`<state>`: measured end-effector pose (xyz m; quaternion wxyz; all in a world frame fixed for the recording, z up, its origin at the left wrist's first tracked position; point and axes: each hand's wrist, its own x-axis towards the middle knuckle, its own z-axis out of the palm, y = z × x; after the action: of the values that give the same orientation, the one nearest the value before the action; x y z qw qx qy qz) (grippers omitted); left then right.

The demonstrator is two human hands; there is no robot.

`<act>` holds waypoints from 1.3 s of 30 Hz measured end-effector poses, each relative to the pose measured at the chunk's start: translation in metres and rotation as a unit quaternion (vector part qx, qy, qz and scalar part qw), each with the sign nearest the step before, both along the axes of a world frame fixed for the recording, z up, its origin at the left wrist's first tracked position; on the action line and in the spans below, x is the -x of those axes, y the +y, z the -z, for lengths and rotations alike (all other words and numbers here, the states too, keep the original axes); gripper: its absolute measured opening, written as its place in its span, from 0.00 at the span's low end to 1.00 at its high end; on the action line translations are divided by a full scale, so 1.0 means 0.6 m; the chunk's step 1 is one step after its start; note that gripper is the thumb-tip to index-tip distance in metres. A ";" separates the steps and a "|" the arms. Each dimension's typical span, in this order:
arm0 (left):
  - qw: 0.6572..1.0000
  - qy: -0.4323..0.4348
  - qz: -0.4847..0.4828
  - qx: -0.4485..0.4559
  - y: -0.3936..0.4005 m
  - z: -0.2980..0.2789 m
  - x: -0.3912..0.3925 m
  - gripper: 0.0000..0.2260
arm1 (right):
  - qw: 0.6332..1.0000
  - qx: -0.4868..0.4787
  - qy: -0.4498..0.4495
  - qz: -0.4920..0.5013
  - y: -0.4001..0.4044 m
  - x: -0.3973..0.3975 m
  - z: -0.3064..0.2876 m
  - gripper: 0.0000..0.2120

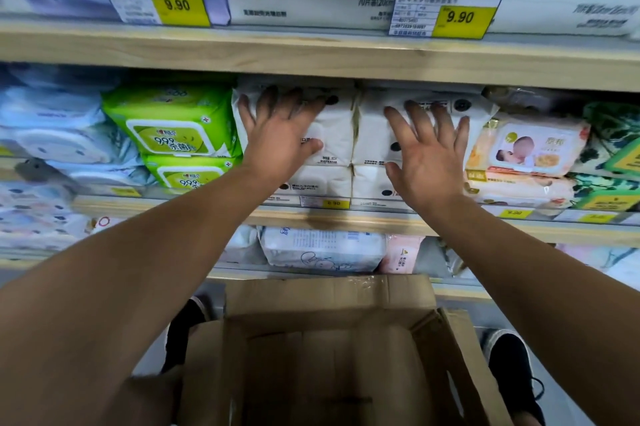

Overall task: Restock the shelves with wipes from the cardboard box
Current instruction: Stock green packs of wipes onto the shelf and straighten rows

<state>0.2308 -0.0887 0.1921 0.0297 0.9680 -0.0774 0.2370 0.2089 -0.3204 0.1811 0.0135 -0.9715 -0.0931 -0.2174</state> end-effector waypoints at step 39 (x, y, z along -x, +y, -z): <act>0.931 0.285 0.197 0.112 -0.509 0.330 0.146 0.29 | 0.948 -0.077 0.291 0.105 -0.460 0.195 0.302 0.33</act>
<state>0.1434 -0.3938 -0.0062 0.2048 0.9504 -0.2282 -0.0527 0.0917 -0.5964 0.0000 0.0915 -0.9929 0.0345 0.0681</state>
